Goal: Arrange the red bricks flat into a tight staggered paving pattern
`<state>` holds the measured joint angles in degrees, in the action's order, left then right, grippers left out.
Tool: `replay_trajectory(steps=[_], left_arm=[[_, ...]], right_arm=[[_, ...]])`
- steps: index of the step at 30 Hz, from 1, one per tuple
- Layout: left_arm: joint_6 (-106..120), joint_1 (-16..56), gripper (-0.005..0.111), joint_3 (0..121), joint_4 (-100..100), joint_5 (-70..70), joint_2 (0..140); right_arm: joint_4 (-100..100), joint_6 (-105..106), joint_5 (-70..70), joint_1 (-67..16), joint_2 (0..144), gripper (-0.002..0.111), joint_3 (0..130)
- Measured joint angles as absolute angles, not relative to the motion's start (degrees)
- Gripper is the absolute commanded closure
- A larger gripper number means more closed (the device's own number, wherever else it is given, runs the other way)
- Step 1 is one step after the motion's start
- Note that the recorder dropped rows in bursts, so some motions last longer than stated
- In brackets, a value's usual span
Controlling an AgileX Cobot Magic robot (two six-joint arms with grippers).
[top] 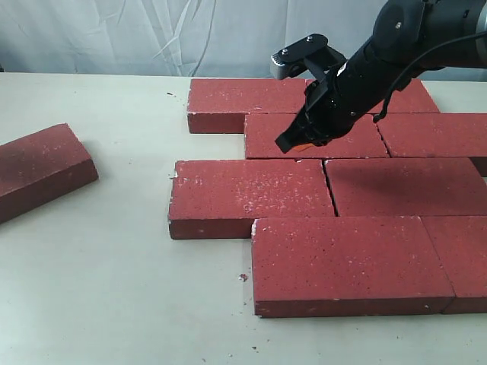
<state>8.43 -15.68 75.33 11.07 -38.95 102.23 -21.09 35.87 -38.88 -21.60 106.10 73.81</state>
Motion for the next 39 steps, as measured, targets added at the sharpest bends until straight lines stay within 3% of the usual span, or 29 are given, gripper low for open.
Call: replay_trajectory(steps=[12, 30, 39], left_arm=[[0.83, -27.02, 0.106, 75.33, 12.25, -54.62, 108.65], [12.36, -26.80, 0.106, 75.33, -9.31, -51.21, 116.55], [22.78, -21.69, 0.106, 75.22, -21.73, -41.91, 116.96]], right_arm=[[-21.47, 36.11, -38.08, -21.60, 106.10, 0.109, 73.81], [-21.47, 36.11, -36.53, -21.60, 106.10, 0.109, 73.81], [-25.59, 37.75, -35.02, -21.60, 106.38, 0.109, 73.81]])
